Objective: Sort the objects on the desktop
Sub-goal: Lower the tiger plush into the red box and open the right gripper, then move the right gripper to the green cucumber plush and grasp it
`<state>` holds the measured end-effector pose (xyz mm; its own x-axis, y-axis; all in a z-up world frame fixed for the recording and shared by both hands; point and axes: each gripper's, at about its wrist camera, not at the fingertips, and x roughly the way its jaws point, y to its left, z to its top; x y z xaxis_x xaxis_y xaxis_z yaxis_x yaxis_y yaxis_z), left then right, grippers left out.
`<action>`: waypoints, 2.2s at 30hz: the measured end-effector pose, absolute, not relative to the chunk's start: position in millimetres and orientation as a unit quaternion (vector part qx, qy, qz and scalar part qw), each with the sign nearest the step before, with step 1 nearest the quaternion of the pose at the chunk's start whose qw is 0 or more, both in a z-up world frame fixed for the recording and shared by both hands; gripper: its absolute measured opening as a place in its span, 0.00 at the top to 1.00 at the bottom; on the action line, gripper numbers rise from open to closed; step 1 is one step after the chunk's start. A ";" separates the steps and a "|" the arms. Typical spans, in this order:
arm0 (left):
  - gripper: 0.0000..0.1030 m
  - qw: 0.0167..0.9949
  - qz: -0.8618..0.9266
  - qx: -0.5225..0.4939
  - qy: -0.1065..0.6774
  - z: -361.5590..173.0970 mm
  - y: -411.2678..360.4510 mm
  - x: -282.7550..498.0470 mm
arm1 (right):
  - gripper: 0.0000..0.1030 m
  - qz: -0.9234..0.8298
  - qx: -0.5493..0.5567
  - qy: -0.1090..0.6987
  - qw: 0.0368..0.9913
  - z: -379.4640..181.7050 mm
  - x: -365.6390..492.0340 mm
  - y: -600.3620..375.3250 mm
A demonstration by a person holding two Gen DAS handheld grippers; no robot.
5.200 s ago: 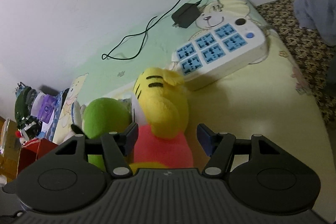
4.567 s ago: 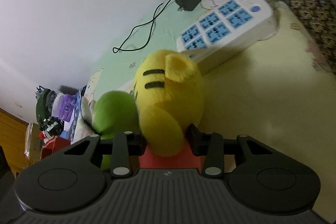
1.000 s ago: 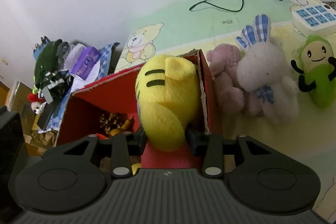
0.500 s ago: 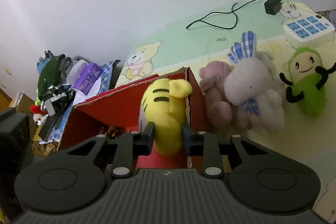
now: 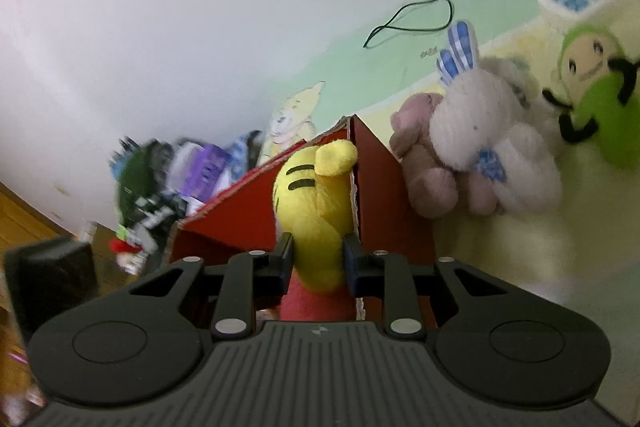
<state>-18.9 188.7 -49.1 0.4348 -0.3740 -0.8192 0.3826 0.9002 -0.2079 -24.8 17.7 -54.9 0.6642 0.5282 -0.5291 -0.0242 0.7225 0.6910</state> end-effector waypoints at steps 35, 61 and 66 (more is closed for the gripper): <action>0.13 0.890 0.025 0.017 0.454 -7.8 117.8 -40.8 | 0.74 0.298 0.317 0.424 0.794 -80.8 -13.3 -117.6; 0.13 0.897 0.045 0.059 0.435 11.8 93.4 -26.4 | 0.71 0.255 0.337 0.436 0.795 -95.1 -14.5 -155.0; 0.13 0.908 0.010 0.059 0.414 25.6 73.8 -21.5 | 0.70 0.243 0.340 0.430 0.800 -94.6 -14.1 -163.6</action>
<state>-21.5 73.8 25.6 0.6562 0.0670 -0.7516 0.0306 0.9929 0.1152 -14.1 -163.6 -94.6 0.5125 0.6808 -0.5233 -0.0964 0.6512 0.7527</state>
